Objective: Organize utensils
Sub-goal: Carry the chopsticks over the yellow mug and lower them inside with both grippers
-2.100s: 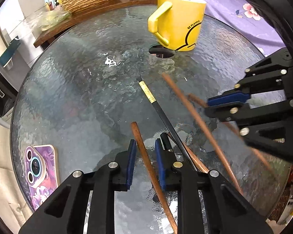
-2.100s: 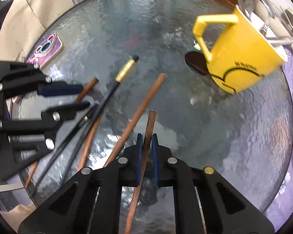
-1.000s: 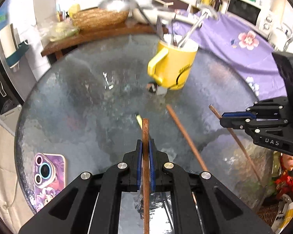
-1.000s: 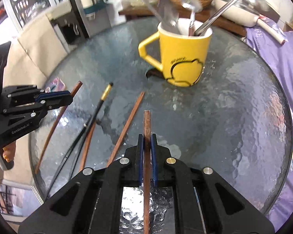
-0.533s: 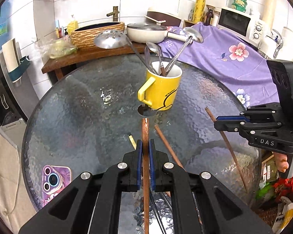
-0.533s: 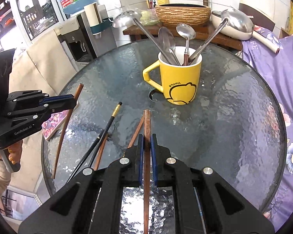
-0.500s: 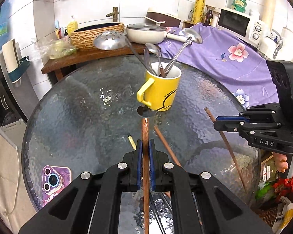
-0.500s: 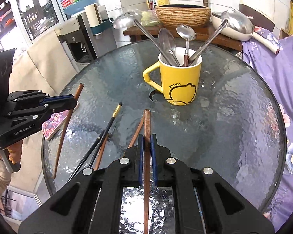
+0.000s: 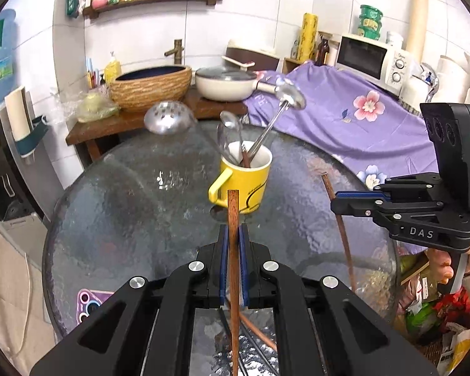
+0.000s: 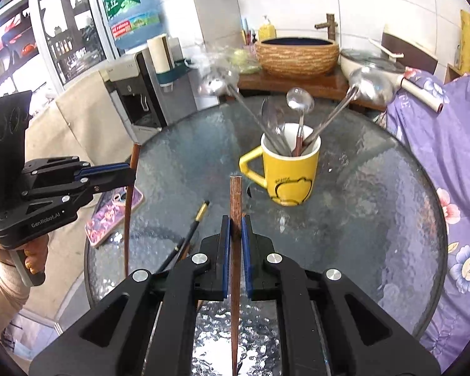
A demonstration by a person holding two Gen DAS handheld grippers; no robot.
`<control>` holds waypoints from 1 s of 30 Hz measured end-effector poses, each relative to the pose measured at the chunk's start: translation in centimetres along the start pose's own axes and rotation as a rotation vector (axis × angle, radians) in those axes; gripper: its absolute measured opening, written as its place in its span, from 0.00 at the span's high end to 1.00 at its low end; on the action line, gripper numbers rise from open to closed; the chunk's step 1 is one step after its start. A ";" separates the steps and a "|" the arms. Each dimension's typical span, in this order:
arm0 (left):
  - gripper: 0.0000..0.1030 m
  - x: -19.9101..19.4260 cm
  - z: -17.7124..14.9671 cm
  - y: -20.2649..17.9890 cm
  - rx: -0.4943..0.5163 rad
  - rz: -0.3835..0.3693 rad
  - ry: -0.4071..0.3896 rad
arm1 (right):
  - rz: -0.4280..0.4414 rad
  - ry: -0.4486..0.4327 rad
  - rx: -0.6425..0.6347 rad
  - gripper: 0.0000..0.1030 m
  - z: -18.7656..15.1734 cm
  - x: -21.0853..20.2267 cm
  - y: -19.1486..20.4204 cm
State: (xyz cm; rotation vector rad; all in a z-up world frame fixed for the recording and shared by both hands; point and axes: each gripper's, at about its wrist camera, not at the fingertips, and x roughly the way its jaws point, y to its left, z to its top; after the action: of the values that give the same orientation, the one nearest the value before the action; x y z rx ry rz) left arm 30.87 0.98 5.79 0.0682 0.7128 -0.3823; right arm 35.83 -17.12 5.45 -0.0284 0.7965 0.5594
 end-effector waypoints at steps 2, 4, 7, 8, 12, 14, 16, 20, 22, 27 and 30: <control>0.94 -0.3 0.4 -0.3 0.003 -0.003 -0.014 | 0.002 -0.015 -0.001 0.92 0.3 -0.5 0.0; 0.94 -0.6 0.7 -0.5 0.003 -0.004 -0.027 | -0.001 -0.035 -0.004 0.92 0.5 -0.9 0.0; 0.94 -1.0 1.2 -0.7 0.008 -0.008 -0.042 | 0.002 -0.061 -0.006 0.92 0.8 -1.6 0.1; 0.94 -1.0 1.2 -0.8 0.010 -0.008 -0.045 | 0.002 -0.065 -0.008 0.92 0.9 -1.7 0.1; 0.94 -1.4 1.7 -1.3 0.019 -0.017 -0.061 | -0.008 -0.090 -0.014 0.92 1.4 -2.3 0.2; 0.94 -1.6 2.0 -1.4 0.022 -0.021 -0.071 | -0.009 -0.103 -0.014 0.92 1.6 -2.6 0.3; 0.94 -1.9 2.4 -1.6 0.028 -0.022 -0.088 | -0.011 -0.111 -0.019 0.92 1.9 -2.8 0.4; 0.94 -2.0 3.4 -2.0 0.027 -0.028 -0.107 | -0.015 -0.128 -0.020 0.92 2.5 -3.2 0.4; 0.94 -1.9 3.9 -2.2 0.025 -0.031 -0.114 | -0.017 -0.137 -0.021 0.92 2.8 -3.4 0.4; 0.94 -1.7 4.9 -2.6 0.016 -0.039 -0.132 | -0.031 -0.157 -0.029 0.92 3.8 -4.0 0.4; 0.94 -1.7 6.0 -3.0 0.014 -0.041 -0.148 | -0.046 -0.185 -0.031 0.92 5.1 -4.6 0.3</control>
State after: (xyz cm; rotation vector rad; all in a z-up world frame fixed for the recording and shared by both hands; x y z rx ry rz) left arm 32.35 -2.36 11.66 0.0380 0.5656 -0.4268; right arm 36.52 -17.83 12.28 -0.0232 0.6057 0.5229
